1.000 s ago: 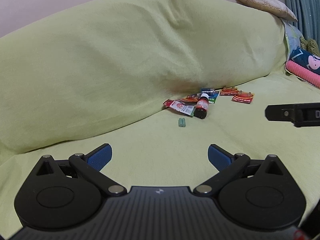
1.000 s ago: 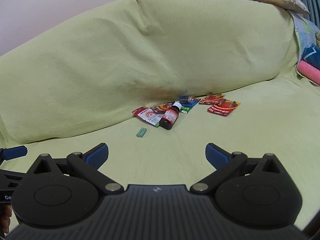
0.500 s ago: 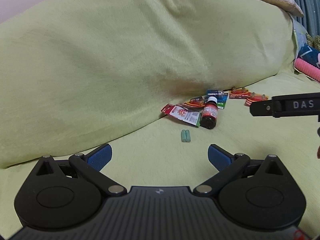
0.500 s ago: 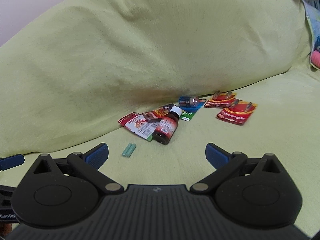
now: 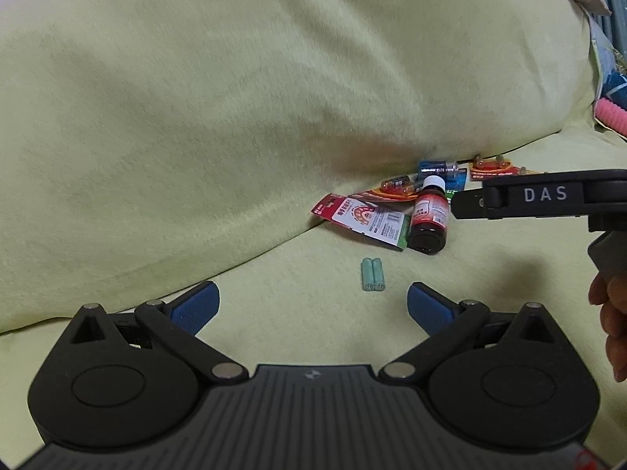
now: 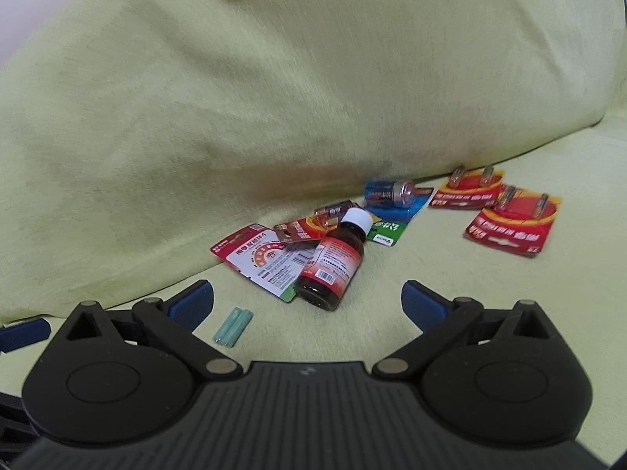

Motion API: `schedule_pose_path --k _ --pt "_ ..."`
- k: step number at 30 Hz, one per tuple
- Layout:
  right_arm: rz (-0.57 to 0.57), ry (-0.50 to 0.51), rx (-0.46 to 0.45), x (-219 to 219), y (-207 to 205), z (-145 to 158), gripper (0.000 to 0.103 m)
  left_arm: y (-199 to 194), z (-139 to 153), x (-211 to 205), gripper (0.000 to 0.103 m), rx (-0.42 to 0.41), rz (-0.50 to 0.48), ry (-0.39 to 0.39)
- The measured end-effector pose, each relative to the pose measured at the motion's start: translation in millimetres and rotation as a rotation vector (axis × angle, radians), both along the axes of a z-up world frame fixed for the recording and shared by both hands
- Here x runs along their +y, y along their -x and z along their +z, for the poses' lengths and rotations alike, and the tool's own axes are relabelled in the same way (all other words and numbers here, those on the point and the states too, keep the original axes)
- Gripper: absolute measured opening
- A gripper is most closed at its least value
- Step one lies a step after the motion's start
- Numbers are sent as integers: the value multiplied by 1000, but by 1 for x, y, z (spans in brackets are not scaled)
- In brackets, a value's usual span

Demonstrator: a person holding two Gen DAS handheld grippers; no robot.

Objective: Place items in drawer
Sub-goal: 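Move the right tool toward the brown bottle with white cap, then close the right gripper around the brown bottle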

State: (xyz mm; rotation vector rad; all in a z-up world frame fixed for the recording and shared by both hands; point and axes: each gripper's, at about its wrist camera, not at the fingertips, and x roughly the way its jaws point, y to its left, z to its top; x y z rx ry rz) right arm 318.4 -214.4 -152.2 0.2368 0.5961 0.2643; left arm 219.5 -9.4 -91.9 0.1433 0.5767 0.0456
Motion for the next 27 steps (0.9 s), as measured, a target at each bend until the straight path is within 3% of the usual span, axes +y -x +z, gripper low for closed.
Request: schedule_pose_path --k 19,27 --pt "12 -24 68 10 -54 -36 92 -30 -25 -5 102 61 0 22" --pt "27 -48 76 18 -72 -44 77 -31 -29 3 102 65 -9 28"
